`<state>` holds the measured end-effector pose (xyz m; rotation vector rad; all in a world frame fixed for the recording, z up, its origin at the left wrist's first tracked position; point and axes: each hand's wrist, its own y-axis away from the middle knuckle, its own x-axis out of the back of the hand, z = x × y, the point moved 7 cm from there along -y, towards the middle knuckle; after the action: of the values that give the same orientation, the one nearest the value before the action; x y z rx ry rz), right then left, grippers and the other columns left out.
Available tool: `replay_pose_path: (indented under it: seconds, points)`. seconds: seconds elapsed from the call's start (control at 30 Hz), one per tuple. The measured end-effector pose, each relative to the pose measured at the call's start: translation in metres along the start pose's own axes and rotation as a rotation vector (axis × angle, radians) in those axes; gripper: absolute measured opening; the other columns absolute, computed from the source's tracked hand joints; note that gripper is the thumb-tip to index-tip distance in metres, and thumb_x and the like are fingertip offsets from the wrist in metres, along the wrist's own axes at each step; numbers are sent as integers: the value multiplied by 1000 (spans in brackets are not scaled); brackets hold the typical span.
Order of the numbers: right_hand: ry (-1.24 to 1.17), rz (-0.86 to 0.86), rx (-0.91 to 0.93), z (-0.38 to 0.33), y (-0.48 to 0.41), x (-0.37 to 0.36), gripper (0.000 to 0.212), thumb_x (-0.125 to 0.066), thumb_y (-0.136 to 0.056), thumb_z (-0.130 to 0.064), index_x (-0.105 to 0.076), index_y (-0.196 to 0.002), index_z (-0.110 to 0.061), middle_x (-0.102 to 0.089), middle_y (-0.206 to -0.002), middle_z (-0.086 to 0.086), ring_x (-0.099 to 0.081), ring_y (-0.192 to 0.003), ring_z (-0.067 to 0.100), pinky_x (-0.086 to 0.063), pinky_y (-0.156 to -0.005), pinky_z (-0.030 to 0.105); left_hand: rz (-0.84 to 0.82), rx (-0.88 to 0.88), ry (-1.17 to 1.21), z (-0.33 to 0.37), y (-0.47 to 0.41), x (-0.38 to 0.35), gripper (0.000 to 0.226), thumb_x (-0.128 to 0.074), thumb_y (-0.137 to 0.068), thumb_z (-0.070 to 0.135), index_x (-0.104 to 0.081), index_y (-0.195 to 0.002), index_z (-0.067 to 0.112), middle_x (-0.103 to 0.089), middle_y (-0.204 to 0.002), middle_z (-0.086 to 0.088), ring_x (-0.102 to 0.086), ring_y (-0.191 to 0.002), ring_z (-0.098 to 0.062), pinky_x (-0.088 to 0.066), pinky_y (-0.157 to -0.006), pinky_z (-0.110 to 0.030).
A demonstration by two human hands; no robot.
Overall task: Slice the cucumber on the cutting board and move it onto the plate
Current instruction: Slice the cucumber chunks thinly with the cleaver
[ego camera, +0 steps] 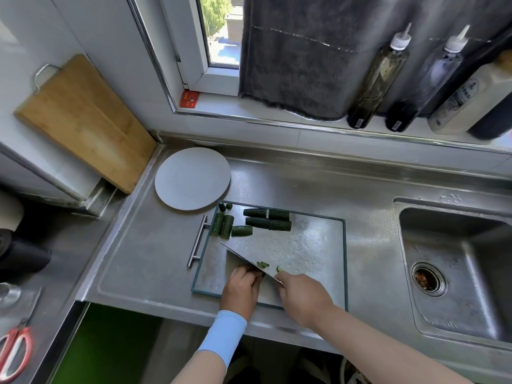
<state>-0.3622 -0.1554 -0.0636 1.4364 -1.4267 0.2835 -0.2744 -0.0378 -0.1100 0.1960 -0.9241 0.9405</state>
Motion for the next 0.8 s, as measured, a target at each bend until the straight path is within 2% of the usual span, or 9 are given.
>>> replay_pose_path:
  seconds: [0.1, 0.27, 0.53, 0.8]
  points:
    - [0, 28, 9, 3, 6, 0, 28, -35, -105, -29, -56, -122, -25, -68, -95, 5, -60, -82, 27, -49, -72, 36, 11, 2, 4, 2, -1, 3, 21, -81, -70, 3, -74, -87, 13, -67, -88, -3, -57, -87, -14, -46, -78, -19]
    - [-18, 35, 5, 9, 16, 1, 28, -34, -105, -33, -57, -121, -29, -69, -94, 1, -61, -84, 25, -51, -75, 37, 6, -3, -7, 1, -2, 2, 22, -81, -71, 3, -75, -88, 15, -68, -93, -3, -61, -88, -17, -51, -80, -24]
    - [-13, 21, -7, 8, 14, 2, 24, -35, -105, -30, -56, -115, -25, -65, -88, 4, -59, -80, 27, -49, -72, 38, 13, -16, -7, 2, -2, 1, 22, -81, -70, 2, -75, -87, 13, -68, -92, -3, -59, -88, -14, -42, -87, -14]
    - [-21, 3, -32, 3, -2, -3, 23, -34, -104, -25, -55, -113, -21, -55, -80, 2, -55, -76, 27, -45, -68, 36, 14, -17, 12, 1, -1, -2, 21, -82, -68, 0, -74, -84, 11, -67, -88, -3, -56, -88, -14, -46, -78, -19]
